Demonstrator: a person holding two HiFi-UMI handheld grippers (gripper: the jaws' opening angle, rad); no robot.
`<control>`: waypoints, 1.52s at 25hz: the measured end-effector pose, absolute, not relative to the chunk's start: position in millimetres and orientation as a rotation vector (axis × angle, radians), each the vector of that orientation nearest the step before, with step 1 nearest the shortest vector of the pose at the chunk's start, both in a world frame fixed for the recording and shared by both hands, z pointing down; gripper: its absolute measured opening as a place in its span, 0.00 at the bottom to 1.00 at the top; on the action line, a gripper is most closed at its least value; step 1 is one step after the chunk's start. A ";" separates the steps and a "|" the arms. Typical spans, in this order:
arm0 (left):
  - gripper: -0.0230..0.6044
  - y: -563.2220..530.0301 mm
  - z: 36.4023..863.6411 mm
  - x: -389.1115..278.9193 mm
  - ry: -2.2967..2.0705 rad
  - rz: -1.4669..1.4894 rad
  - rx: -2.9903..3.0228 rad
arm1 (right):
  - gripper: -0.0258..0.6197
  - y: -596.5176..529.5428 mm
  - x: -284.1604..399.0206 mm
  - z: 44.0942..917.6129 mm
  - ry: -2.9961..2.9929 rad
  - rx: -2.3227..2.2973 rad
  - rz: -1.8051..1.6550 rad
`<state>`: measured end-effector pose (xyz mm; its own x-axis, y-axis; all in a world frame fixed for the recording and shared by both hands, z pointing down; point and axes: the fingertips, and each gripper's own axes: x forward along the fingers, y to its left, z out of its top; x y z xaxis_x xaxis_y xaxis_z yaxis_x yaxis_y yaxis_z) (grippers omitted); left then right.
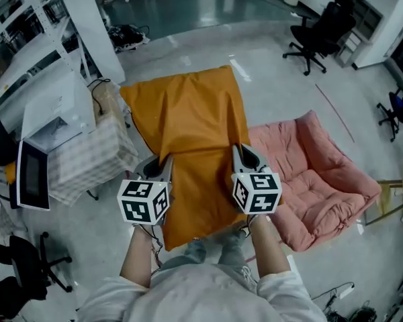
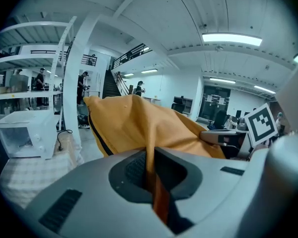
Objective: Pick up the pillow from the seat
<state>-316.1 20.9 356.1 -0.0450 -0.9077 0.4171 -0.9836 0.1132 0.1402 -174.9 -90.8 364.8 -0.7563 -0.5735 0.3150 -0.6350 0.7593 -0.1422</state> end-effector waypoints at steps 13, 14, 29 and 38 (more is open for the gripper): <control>0.07 87.4 379.7 -368.5 -2.009 0.237 1.779 | 0.09 -29.3 -230.0 389.3 -2.684 0.890 0.373; 0.07 89.8 383.3 -370.9 -2.004 0.244 1.775 | 0.09 -26.9 -232.4 393.9 -2.679 0.887 0.382; 0.07 86.1 384.1 -365.2 -2.009 0.228 1.780 | 0.09 -31.9 -226.7 397.8 -2.671 0.889 0.356; 0.07 79.7 384.8 -349.3 -1.996 0.233 1.785 | 0.09 -37.4 -208.9 399.2 -2.667 0.905 0.362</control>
<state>-349.3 79.7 384.8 -0.0614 -0.8984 0.4349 -0.9744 0.1483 0.1687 -208.9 -37.4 399.2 -0.7564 -0.5469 0.3588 -0.6228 0.7698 -0.1395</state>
